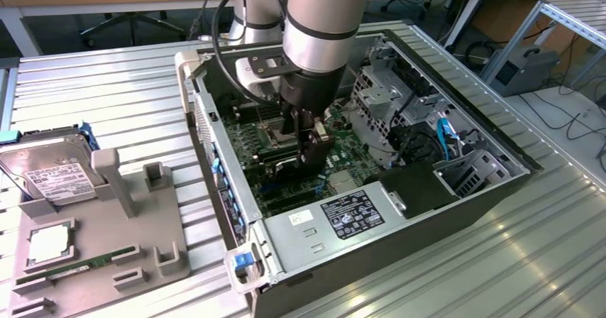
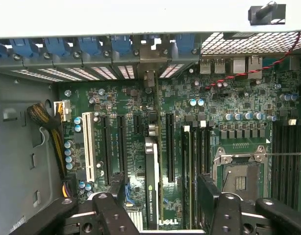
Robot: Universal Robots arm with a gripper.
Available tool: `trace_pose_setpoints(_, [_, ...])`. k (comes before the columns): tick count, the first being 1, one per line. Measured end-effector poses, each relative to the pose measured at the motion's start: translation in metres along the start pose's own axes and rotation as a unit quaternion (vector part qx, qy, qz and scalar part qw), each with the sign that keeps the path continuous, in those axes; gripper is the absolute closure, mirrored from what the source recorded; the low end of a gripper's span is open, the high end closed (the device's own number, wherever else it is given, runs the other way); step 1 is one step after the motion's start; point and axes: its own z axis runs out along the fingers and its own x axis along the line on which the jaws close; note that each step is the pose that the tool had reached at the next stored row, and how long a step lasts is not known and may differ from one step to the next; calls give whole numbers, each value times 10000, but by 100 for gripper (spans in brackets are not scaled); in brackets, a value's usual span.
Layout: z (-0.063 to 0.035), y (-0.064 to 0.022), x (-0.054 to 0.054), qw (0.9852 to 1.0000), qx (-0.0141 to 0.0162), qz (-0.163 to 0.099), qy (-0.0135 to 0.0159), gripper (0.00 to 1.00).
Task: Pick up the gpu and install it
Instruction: 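Insert the gpu into the slot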
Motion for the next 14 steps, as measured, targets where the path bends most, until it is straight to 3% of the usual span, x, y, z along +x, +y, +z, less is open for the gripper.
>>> trace_pose_setpoints(7, [-6,0,0,10000,0,0,1,30])
trace_pose_setpoints(12, [-197,-4,-8,10000,0,0,0,30])
trace_pose_setpoints(14, [-197,-4,-9,10000,0,0,-1,30])
